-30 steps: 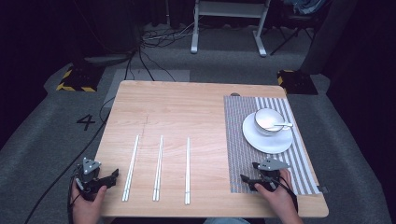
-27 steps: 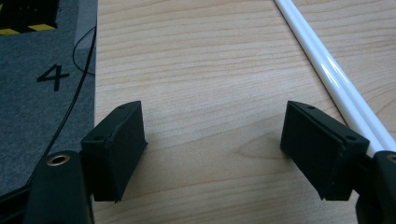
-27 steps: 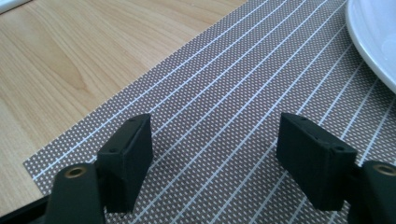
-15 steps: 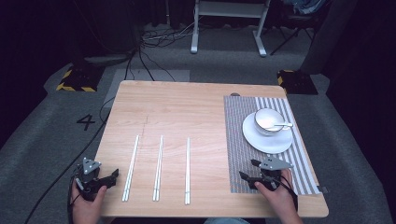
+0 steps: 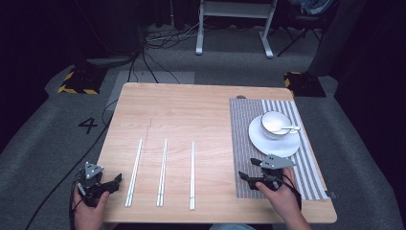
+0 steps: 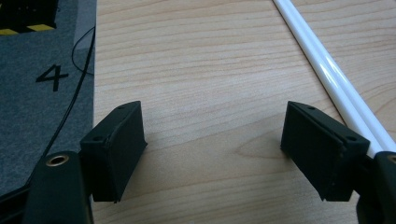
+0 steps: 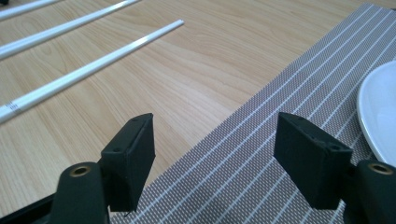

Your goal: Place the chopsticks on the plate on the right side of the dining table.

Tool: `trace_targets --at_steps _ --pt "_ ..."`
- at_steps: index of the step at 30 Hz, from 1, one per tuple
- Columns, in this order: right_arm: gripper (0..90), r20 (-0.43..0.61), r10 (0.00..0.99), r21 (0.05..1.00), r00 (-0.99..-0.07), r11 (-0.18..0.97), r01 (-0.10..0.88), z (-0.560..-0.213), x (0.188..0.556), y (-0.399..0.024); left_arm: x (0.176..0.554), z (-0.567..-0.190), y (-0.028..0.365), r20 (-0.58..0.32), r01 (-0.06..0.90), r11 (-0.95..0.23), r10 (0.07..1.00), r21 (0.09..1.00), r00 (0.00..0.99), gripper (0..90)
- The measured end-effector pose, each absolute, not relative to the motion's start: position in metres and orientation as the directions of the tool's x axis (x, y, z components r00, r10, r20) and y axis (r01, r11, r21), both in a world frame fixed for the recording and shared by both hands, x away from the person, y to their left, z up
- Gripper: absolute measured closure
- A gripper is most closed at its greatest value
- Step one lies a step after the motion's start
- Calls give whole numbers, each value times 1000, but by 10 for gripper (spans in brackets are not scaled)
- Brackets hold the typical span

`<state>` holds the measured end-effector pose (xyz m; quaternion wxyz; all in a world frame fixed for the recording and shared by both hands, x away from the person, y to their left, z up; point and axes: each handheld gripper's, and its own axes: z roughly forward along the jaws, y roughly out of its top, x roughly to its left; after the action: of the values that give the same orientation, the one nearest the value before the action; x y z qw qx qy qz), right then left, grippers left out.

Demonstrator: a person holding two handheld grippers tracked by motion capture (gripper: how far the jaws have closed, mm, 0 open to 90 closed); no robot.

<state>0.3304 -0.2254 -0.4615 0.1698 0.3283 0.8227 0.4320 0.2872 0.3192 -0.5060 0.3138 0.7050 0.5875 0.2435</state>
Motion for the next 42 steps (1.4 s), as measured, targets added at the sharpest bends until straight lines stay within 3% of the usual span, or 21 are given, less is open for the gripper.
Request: trace_targets --at_steps 26,42 --pt "257 -59 583 794 -810 520 316 -441 365 -161 287 -506 318 -22 677 -109 983 728 182 210" --pt "251 -35 512 775 -858 556 301 -460 377 -106 287 -506 318 -22 680 -118 981 723 194 182"
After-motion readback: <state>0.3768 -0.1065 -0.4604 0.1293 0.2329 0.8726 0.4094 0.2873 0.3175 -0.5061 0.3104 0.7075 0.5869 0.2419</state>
